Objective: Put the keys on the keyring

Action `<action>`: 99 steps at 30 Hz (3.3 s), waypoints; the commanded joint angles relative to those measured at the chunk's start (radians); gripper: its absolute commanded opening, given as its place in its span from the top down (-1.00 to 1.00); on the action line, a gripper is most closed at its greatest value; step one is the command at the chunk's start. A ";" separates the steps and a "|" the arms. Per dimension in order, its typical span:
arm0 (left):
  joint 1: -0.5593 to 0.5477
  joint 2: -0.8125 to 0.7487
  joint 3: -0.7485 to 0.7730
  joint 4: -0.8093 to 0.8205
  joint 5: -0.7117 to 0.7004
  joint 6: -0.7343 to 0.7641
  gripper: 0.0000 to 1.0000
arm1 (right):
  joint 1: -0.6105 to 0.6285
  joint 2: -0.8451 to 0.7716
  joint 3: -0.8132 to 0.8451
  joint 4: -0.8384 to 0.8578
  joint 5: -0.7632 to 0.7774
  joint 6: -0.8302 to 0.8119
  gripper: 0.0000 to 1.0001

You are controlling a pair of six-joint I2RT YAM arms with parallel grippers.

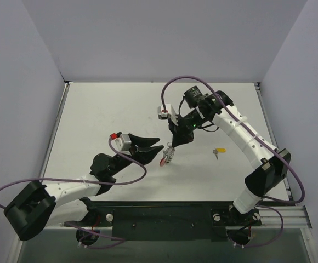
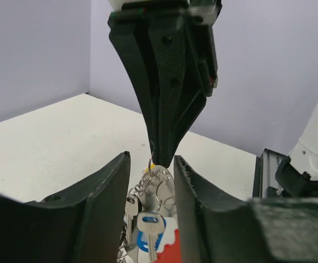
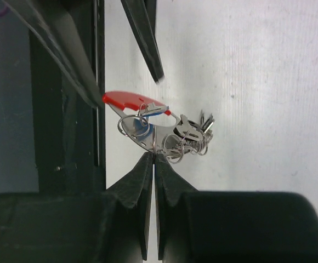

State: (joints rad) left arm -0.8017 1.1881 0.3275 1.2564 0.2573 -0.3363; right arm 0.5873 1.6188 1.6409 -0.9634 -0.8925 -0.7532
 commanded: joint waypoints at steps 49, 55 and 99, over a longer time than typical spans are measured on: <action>-0.297 -0.053 0.211 -0.540 -0.375 0.292 -0.06 | 0.157 0.179 0.333 -0.567 0.526 -0.084 1.00; -0.315 0.002 0.249 -0.578 -0.431 0.301 0.00 | 0.147 0.179 0.330 -0.566 0.515 -0.081 1.00; -0.459 0.090 0.404 -0.686 -0.883 0.312 1.00 | 0.014 0.177 0.189 -0.380 0.287 0.120 1.00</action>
State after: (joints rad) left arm -1.2499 1.2778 0.6918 0.4450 -0.5629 -0.0521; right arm 0.6147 1.7958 1.8412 -1.2915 -0.5251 -0.6693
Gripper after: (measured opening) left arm 0.019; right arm 0.002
